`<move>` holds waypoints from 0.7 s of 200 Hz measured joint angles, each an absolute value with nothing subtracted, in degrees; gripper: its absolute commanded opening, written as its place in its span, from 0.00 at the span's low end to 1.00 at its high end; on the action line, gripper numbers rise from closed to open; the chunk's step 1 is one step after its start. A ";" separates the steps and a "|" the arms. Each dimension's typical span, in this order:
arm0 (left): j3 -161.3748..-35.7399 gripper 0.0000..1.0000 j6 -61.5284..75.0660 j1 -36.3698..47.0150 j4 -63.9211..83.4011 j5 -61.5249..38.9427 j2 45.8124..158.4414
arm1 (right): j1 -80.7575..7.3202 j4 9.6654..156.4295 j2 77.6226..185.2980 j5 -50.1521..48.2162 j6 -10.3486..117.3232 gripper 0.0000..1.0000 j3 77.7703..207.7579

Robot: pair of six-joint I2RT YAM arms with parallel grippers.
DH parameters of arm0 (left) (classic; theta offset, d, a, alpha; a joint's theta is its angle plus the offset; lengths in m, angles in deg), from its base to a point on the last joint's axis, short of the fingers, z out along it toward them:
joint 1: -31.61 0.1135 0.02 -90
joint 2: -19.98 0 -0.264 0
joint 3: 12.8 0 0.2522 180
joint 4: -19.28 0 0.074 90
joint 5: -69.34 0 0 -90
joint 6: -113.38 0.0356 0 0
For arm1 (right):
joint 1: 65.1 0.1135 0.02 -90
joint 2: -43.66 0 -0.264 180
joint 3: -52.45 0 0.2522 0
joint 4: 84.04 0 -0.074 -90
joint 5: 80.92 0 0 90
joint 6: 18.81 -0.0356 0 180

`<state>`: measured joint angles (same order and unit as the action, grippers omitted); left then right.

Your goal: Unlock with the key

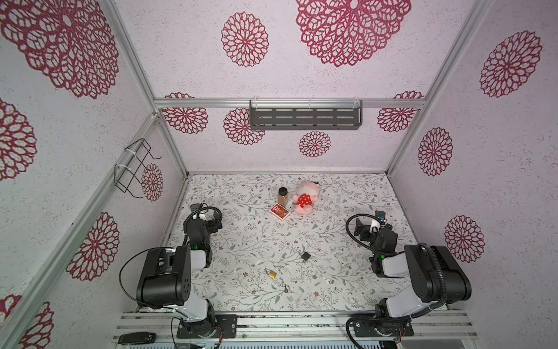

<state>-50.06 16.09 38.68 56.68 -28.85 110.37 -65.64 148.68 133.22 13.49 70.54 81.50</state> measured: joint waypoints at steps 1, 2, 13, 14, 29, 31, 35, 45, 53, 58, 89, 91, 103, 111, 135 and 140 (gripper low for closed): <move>-50.06 0.97 16.09 38.68 56.68 -28.85 110.37 | -65.64 148.68 133.22 13.49 70.54 0.99 81.50; -50.06 0.97 16.09 38.68 56.68 -28.85 110.37 | -65.64 148.68 133.22 13.49 70.54 0.99 81.50; -50.06 0.97 16.09 38.68 56.65 -28.85 110.37 | -65.64 148.68 133.22 13.49 70.54 0.99 81.50; -50.06 0.97 16.09 38.68 56.65 -28.85 110.37 | -65.64 148.68 133.22 13.49 70.54 0.99 81.50; -50.06 0.97 16.09 38.68 56.65 -28.85 110.37 | -65.64 148.68 133.22 13.51 70.54 0.99 81.50; -50.06 0.97 16.09 38.68 56.65 -28.85 110.37 | -65.64 148.68 133.22 13.51 70.54 0.99 81.50; -50.06 0.97 16.09 38.68 56.65 -28.85 110.37 | -65.64 148.68 133.22 13.51 70.54 0.99 81.50; -50.06 0.97 16.09 38.68 56.65 -28.85 110.37 | -65.64 148.68 133.22 13.51 70.54 0.99 81.50; -50.06 0.97 16.09 38.68 56.65 -28.85 110.37 | -65.64 148.68 133.22 13.51 70.54 0.99 81.50; -50.06 0.97 16.09 38.68 56.65 -28.85 110.37 | -65.64 148.68 133.22 13.51 70.54 0.99 81.50; -50.06 0.97 16.09 38.68 56.65 -28.85 110.37 | -65.64 148.68 133.22 13.51 70.54 0.99 81.50; -50.06 0.97 16.09 38.68 56.65 -28.85 110.37 | -65.64 148.68 133.22 13.51 70.54 0.99 81.50; -50.06 0.97 16.09 38.68 56.68 -28.85 110.37 | -65.64 148.85 133.22 13.45 70.56 0.99 81.39; -50.06 0.97 16.09 38.68 56.72 -28.83 110.35 | -65.64 149.40 133.20 13.40 70.56 0.99 80.95; -48.51 0.97 16.00 38.68 59.26 -29.07 110.05 | -65.64 151.36 132.54 13.42 70.54 0.99 78.48; -47.81 0.97 16.00 38.68 60.09 -29.11 109.85 | -65.64 151.43 132.23 13.45 70.54 0.99 78.02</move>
